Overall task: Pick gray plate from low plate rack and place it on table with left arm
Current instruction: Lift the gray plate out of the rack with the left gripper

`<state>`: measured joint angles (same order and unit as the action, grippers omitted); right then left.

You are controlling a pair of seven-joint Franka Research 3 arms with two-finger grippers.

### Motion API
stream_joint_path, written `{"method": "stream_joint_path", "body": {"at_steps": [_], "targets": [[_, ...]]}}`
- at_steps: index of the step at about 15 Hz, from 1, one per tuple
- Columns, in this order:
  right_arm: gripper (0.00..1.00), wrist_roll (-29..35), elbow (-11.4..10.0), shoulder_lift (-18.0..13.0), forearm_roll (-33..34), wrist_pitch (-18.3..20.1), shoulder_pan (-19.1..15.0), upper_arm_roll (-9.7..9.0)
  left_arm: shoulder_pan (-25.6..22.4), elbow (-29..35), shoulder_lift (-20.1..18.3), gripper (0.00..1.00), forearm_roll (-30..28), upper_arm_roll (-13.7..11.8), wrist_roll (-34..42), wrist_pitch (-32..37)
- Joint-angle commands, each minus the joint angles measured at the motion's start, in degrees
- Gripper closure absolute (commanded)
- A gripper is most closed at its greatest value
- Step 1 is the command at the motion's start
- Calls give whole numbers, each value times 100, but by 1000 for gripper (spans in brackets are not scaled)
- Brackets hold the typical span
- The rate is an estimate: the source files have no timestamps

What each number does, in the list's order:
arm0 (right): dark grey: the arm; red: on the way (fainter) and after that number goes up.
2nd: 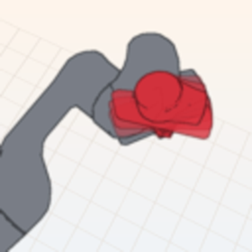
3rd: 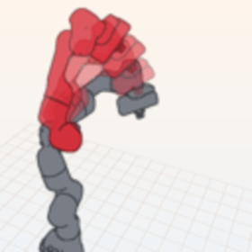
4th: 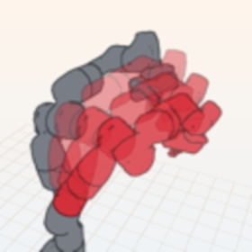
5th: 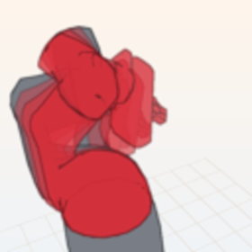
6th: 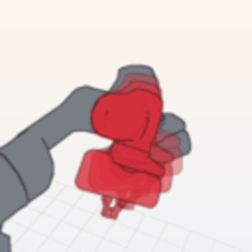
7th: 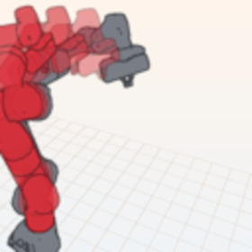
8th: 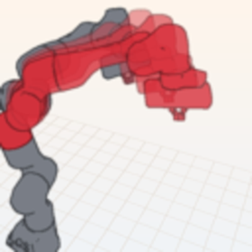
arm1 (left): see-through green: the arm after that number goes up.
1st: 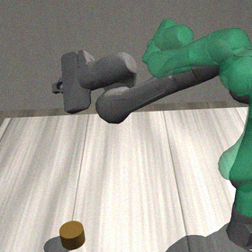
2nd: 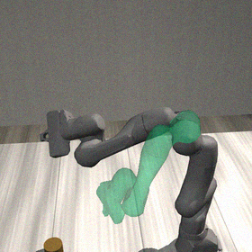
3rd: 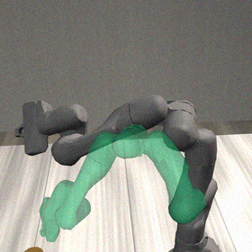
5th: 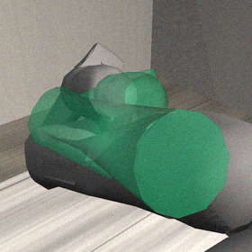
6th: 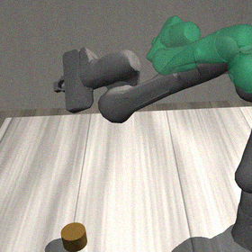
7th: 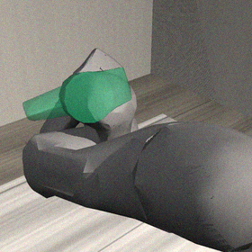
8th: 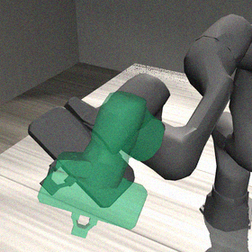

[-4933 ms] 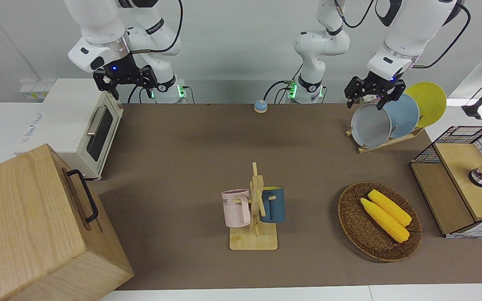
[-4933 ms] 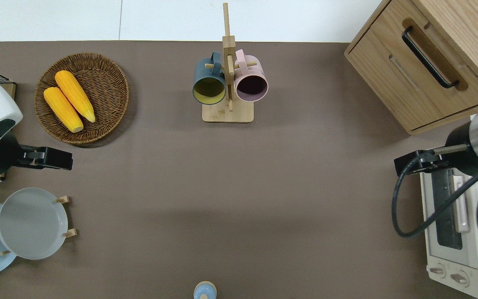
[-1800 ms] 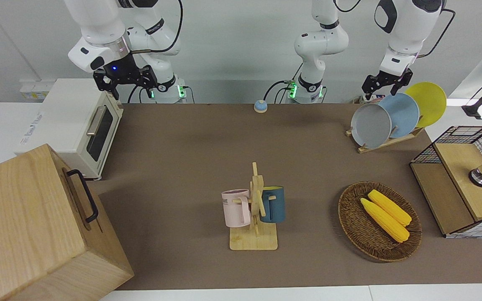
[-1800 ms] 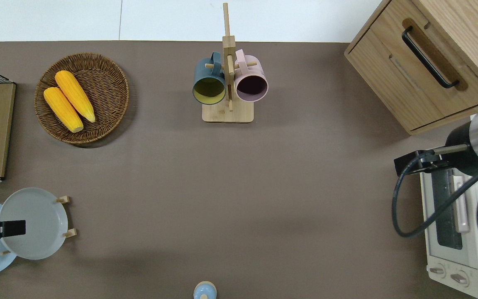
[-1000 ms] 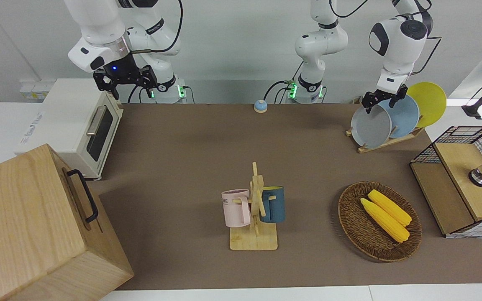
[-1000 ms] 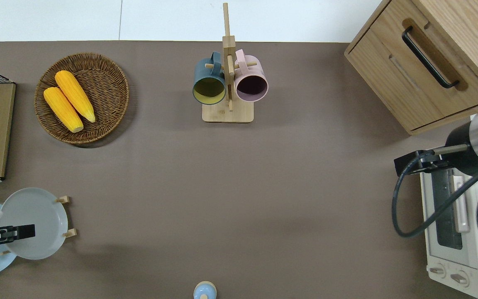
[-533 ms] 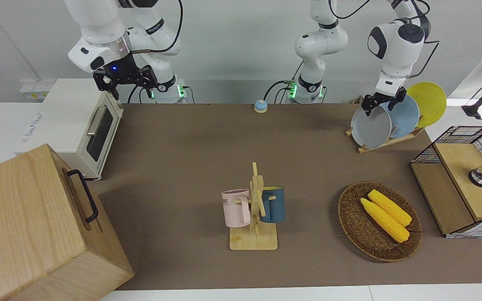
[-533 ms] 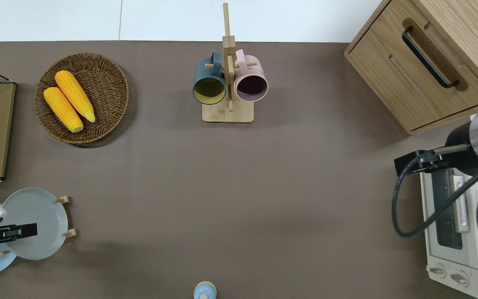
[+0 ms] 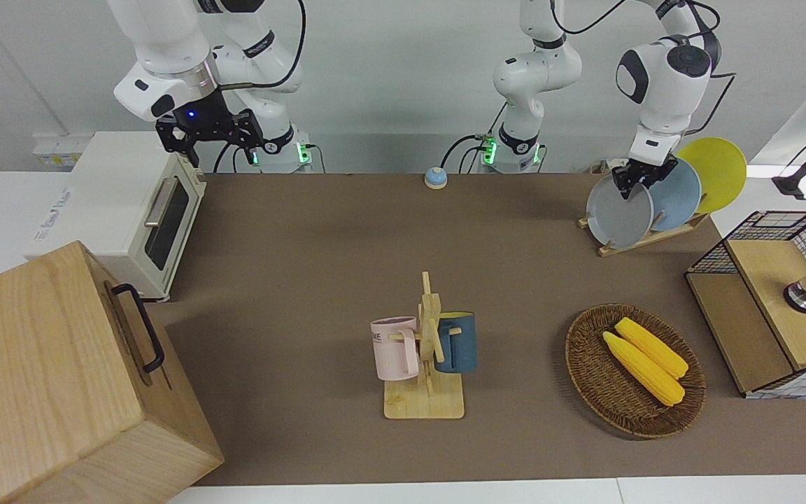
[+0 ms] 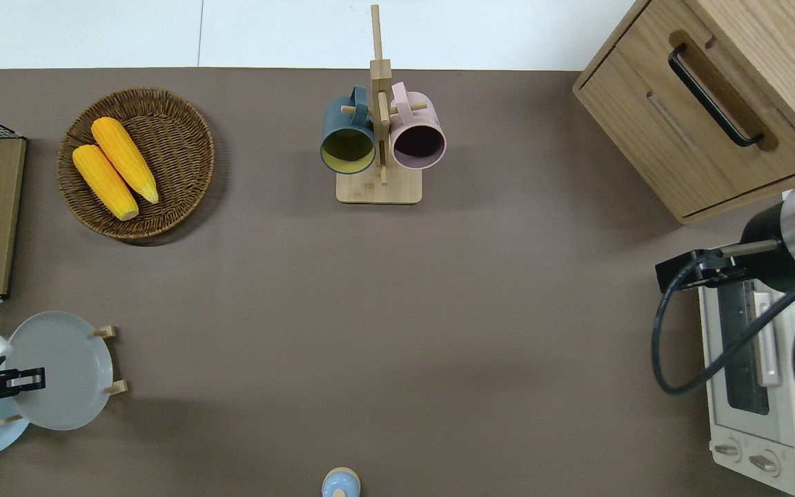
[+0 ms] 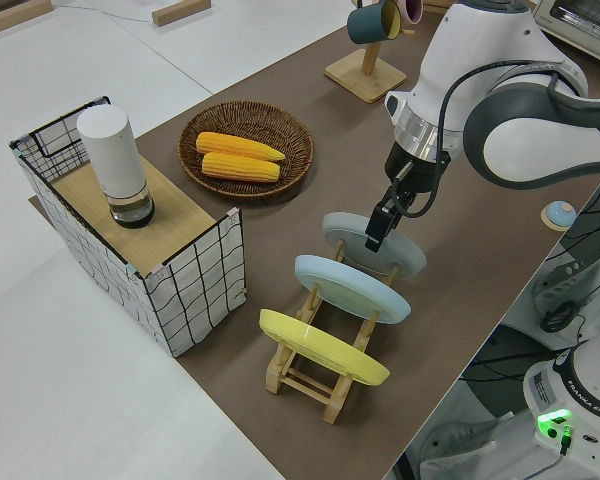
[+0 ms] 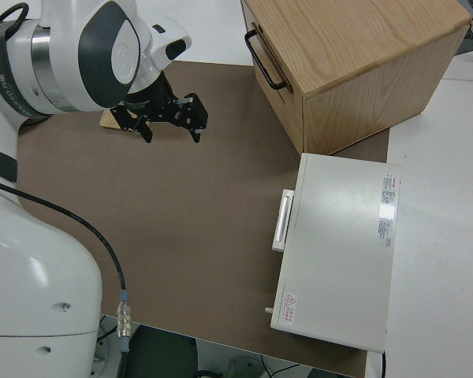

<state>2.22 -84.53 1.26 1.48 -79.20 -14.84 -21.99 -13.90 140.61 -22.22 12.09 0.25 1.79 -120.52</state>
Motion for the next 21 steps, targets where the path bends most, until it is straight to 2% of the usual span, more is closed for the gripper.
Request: {"method": "stream_joint_path", "body": {"at_steps": [1,7,15,18,21], "targets": [[17,68,42,-12,28,62,-134,-121,-60,-113,95,823,92,28,32,-85],[17,68,42,-12,37,62,-134,-121,-60,-235,95,858,83,36,32,46],[17,68,33,-12,28,62,-134,-121,72,-1404,95,856,22,115,32,1583],[17,68,42,-12,37,62,-134,-113,72,-1466,95,856,-5,133,32,1646],[17,68,42,-12,37,62,-134,-121,186,-1449,95,858,-469,124,67,1655]]}}
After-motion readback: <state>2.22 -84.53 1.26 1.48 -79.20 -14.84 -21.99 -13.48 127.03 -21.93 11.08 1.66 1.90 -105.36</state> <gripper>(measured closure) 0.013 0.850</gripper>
